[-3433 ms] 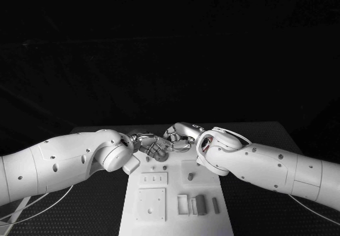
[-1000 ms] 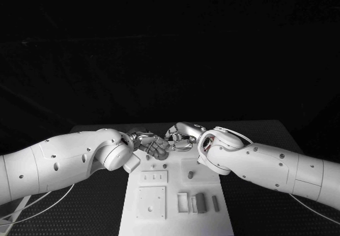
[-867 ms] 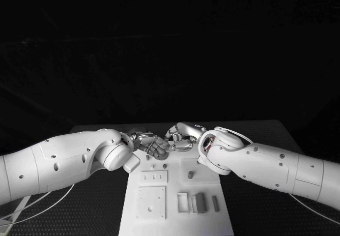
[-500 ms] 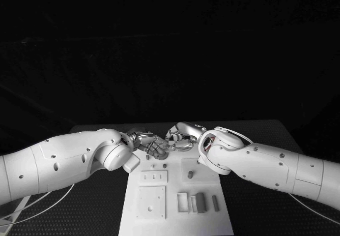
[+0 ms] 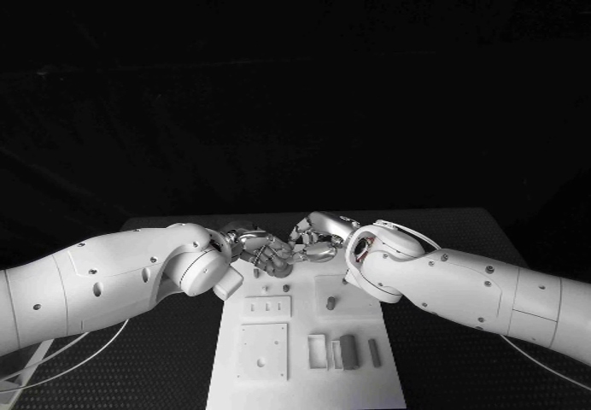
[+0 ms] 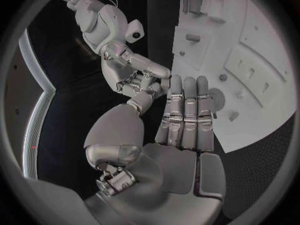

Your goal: Assemble the parts on the task board

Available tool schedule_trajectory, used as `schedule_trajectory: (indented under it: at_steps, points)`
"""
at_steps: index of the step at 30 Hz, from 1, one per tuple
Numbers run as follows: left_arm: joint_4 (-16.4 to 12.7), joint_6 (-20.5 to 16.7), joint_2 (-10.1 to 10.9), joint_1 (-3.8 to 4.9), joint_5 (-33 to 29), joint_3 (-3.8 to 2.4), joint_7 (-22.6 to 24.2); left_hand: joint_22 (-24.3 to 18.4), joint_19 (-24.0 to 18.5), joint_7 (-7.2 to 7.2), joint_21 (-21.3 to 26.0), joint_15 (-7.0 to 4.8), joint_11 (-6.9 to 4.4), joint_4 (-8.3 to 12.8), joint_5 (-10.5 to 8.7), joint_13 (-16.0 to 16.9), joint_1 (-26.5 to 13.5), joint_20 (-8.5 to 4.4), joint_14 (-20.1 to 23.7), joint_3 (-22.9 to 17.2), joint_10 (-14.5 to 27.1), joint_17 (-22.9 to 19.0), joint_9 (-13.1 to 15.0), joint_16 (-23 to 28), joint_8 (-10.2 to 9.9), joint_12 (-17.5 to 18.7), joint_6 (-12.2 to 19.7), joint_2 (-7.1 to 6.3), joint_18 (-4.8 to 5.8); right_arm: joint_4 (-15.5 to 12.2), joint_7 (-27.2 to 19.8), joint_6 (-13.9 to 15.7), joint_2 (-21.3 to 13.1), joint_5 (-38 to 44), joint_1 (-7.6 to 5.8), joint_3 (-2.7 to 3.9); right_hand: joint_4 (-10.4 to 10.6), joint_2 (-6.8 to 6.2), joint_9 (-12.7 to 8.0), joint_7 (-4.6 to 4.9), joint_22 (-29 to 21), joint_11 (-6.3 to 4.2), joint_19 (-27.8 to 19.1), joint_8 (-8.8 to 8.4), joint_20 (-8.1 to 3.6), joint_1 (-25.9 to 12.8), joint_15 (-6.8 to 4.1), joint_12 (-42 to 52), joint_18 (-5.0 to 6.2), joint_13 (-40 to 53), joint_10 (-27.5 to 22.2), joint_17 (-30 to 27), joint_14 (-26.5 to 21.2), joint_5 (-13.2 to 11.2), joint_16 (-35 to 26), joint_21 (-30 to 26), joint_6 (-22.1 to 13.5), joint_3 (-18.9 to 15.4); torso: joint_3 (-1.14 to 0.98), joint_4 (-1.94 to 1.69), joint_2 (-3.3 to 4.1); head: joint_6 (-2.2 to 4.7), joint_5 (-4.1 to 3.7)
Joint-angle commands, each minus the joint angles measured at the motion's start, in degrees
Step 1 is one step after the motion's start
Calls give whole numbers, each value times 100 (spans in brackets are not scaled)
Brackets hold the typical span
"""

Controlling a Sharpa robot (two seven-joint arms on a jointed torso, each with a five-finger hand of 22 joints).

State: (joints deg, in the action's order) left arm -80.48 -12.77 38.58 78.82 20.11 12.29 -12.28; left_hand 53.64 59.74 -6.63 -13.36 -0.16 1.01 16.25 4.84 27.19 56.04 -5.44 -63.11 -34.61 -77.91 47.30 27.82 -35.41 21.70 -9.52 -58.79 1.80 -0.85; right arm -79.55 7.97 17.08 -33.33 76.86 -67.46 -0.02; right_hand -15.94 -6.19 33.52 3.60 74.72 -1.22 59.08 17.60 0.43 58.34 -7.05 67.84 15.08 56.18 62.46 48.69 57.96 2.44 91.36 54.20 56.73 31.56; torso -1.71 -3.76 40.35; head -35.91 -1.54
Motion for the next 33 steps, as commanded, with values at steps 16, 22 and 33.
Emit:
schedule_trajectory:
  at_steps: [16, 22, 33]
  points:
    - [-11, -294, 9, -18, 715, 6, 6, 190, 152, 215, -104, -81, -80, 16, 711, 252, 47, -113, -139, -41, -152, 133, 231, -211, 58, -175, -317, -176, 62, 116, -87, -2, -50, -127, 7, -4, 45, -182, -86, 326, -47, 170, -148, -214, 88, -99, 165, -111, -8, -65, -179, -59, -154, 33, -120, -125, -196, 106, -4, 0, -1, -3, 6]
    - [23, -386, 10, -33, 1097, 47, -83, 233, 180, 229, -119, -96, -96, 17, 791, 303, 60, -128, -160, -37, -167, 158, 278, -255, 61, -213, -343, -206, 61, 129, -94, 47, -176, -127, 24, -4, 38, -189, -83, 328, -47, 172, -152, -214, 92, -92, 168, -111, -8, -69, -182, -61, -157, 33, -120, -126, -196, 110, -3, -7, -4, -3, 19]
    - [18, -782, 32, -135, 1766, 142, -559, 452, 305, 291, -233, -171, -174, -2, 1207, 509, 69, -200, -254, -16, -240, 212, 469, -492, 84, -422, -468, -339, 50, 368, -155, 303, -376, -263, 31, -4, 22, -172, -73, 327, -45, 172, -150, -208, 97, -65, 170, -107, -8, -75, -178, -63, -156, 33, -114, -122, -187, 126, 1, -8, -6, -51, 53]
